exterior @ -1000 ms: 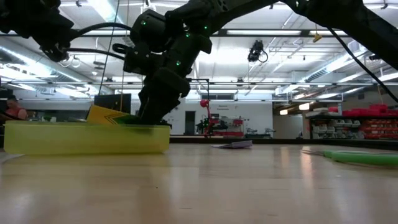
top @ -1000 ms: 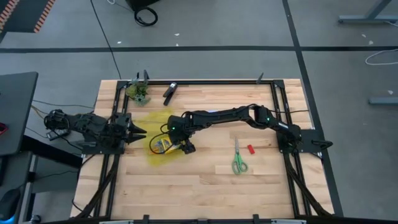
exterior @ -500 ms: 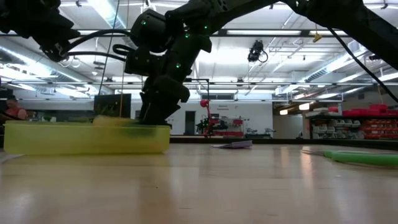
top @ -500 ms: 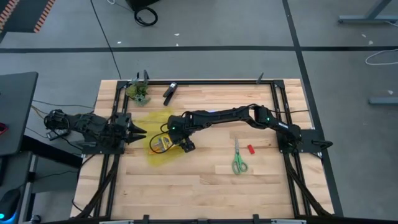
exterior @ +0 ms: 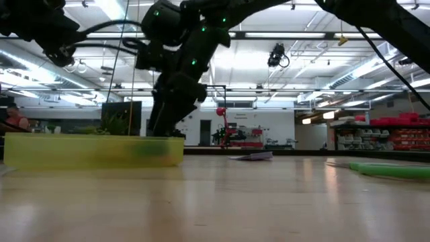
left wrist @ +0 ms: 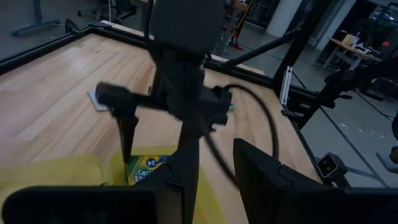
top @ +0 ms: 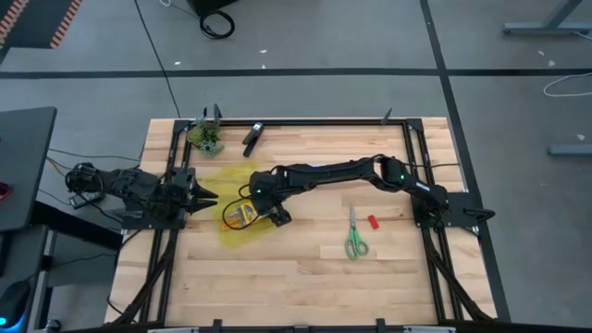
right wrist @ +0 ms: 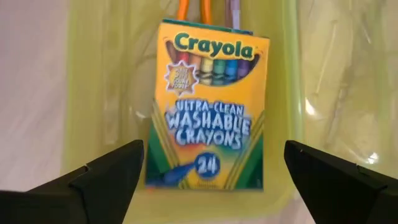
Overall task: Pack school essentials
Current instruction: Put the white sticky notes into the yellow supply box
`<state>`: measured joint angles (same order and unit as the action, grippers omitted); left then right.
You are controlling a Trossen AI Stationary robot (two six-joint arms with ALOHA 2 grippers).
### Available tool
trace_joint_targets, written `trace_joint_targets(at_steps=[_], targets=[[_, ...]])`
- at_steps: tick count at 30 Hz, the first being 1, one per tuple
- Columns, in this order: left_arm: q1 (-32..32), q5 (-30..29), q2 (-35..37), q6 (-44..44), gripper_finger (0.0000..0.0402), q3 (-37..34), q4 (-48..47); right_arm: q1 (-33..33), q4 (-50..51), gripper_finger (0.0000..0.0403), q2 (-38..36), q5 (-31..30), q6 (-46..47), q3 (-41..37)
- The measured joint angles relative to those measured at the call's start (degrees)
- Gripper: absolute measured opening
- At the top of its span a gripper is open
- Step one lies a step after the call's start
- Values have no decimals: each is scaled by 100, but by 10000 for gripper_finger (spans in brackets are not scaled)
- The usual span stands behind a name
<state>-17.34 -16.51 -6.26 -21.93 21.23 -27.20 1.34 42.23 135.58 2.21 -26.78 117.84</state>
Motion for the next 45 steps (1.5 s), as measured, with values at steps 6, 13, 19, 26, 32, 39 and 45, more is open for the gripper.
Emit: trace_joint_targets(at_steps=[6, 13, 19, 26, 32, 39, 45], targets=[[0, 0, -11, 2, 107, 7, -17, -13, 253, 397, -317, -365, 67, 15], [0, 0, -11, 8, 107, 9, -16, 218, 732, 396, -703, -648, 900, 15], [0, 2, -11, 11, 107, 9, -14, 623, 1352, 396, -747, -720, 1581, -74], [0, 4, -11, 15, 107, 9, -14, 1029, 1712, 397, -749, -816, 1376, -681], [0, 4, -11, 13, 107, 7, -16, 1397, 2081, 397, -744, -534, 984, -863], [1, 4, -11, 9, 107, 4, -16, 1699, 2073, 398, -679, -392, 216, -863], [0, 2, -11, 4, 107, 2, -16, 1829, 1932, 398, -635, -202, -5, -1008]])
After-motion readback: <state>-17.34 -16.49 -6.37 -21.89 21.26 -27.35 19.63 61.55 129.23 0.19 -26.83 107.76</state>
